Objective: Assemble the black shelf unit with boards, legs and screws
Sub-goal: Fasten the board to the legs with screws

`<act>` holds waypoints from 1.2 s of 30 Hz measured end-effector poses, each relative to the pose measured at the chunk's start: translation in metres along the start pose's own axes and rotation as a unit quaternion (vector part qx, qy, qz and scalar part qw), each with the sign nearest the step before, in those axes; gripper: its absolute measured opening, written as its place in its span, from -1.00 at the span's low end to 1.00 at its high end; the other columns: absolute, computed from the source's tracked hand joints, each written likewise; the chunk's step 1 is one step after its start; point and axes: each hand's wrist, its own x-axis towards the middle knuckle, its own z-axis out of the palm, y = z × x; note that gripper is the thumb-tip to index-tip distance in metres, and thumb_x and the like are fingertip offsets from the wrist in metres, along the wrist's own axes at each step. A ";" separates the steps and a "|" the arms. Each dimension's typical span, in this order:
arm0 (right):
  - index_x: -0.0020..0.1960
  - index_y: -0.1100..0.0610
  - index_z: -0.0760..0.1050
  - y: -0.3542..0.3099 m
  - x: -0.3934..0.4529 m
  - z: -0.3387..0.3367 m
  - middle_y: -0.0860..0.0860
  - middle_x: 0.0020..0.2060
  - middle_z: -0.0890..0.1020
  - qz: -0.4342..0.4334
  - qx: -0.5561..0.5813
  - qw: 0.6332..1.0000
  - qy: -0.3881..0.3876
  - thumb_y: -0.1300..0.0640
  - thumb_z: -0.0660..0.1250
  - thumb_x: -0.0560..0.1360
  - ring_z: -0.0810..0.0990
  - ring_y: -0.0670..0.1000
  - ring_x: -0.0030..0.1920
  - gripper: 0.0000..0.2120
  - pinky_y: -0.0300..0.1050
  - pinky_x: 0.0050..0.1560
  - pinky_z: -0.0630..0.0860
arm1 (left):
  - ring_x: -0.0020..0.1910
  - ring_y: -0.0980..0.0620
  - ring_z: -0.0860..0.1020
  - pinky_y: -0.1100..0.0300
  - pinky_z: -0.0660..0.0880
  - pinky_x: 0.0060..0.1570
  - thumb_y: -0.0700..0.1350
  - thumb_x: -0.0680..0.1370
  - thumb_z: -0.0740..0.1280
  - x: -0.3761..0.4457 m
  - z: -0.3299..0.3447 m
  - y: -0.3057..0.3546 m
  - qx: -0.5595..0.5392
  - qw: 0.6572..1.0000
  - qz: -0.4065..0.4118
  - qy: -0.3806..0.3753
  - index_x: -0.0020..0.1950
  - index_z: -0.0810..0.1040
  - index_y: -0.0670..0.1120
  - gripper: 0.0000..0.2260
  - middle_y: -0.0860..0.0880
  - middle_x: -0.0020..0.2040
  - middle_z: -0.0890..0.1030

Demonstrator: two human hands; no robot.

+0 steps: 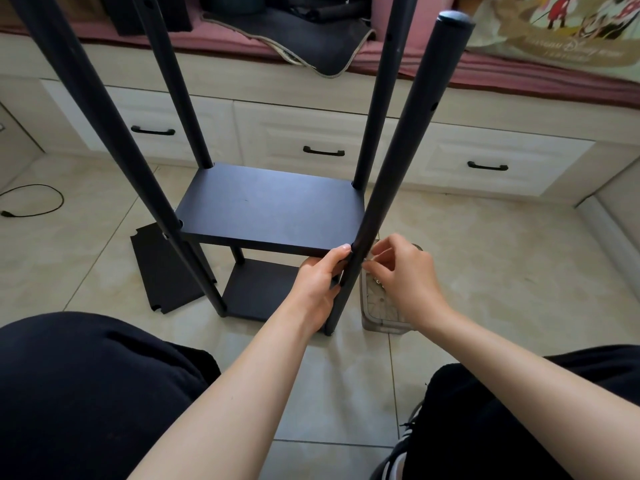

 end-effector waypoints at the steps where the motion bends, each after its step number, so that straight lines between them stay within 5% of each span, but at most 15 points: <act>1: -0.09 0.06 0.49 0.000 0.001 -0.001 -0.14 -0.28 0.57 0.012 0.004 1.000 -0.001 0.08 0.48 0.49 0.56 -0.22 -0.24 -0.84 -0.40 -0.27 0.39 | 0.34 -0.21 0.54 -0.08 0.41 0.40 -0.12 0.63 0.33 0.000 0.000 0.000 -0.002 1.000 0.000 0.000 0.28 0.61 -0.27 -0.70 -0.26 0.26 0.62; 5: -0.20 0.08 0.54 0.001 0.002 -0.003 -0.07 -0.39 0.63 0.029 0.015 0.999 -0.009 0.10 0.47 0.49 0.59 -0.19 -0.38 -0.85 -0.41 -0.35 0.43 | 0.31 -0.22 0.56 -0.09 0.44 0.40 -0.12 0.63 0.34 0.000 0.000 0.000 -0.009 1.000 0.000 0.001 0.21 0.64 -0.25 -0.75 -0.25 0.21 0.65; 10: -0.18 0.06 0.51 0.001 0.001 0.000 -0.08 -0.32 0.59 0.006 -0.034 0.999 0.004 0.12 0.46 0.50 0.57 -0.12 -0.27 -0.85 -0.39 -0.32 0.37 | 0.28 -0.17 0.59 0.02 0.51 0.27 -0.10 0.63 0.35 -0.001 0.001 0.000 -0.006 1.000 0.003 0.006 0.24 0.63 -0.24 -0.73 -0.23 0.21 0.66; 21: -0.16 0.12 0.52 0.002 -0.001 0.003 -0.01 -0.33 0.60 -0.066 -0.071 0.995 0.034 0.17 0.48 0.48 0.57 0.03 -0.30 -0.86 -0.11 -0.25 0.51 | 0.32 -0.16 0.57 -0.02 0.44 0.39 -0.11 0.64 0.32 -0.002 0.002 0.000 -0.023 1.000 -0.001 -0.002 0.31 0.58 -0.27 -0.69 -0.24 0.25 0.63; 29: -0.26 0.07 0.56 -0.003 -0.002 -0.001 -0.06 -0.46 0.65 0.044 0.083 0.995 0.011 0.14 0.49 0.46 0.61 -0.18 -0.42 -0.84 -0.37 -0.34 0.47 | 0.32 -0.16 0.57 -0.08 0.41 0.41 -0.08 0.63 0.35 -0.003 0.000 -0.001 -0.020 1.000 -0.005 -0.008 0.31 0.59 -0.24 -0.68 -0.21 0.25 0.64; 36: -0.21 0.05 0.56 -0.005 -0.002 -0.001 -0.06 -0.41 0.66 0.055 0.076 0.996 0.001 0.14 0.47 0.48 0.65 -0.13 -0.34 -0.87 -0.25 -0.21 0.56 | 0.32 -0.12 0.57 -0.01 0.44 0.32 -0.06 0.63 0.34 -0.004 0.001 0.000 -0.009 1.000 -0.008 -0.008 0.34 0.57 -0.22 -0.66 -0.19 0.27 0.63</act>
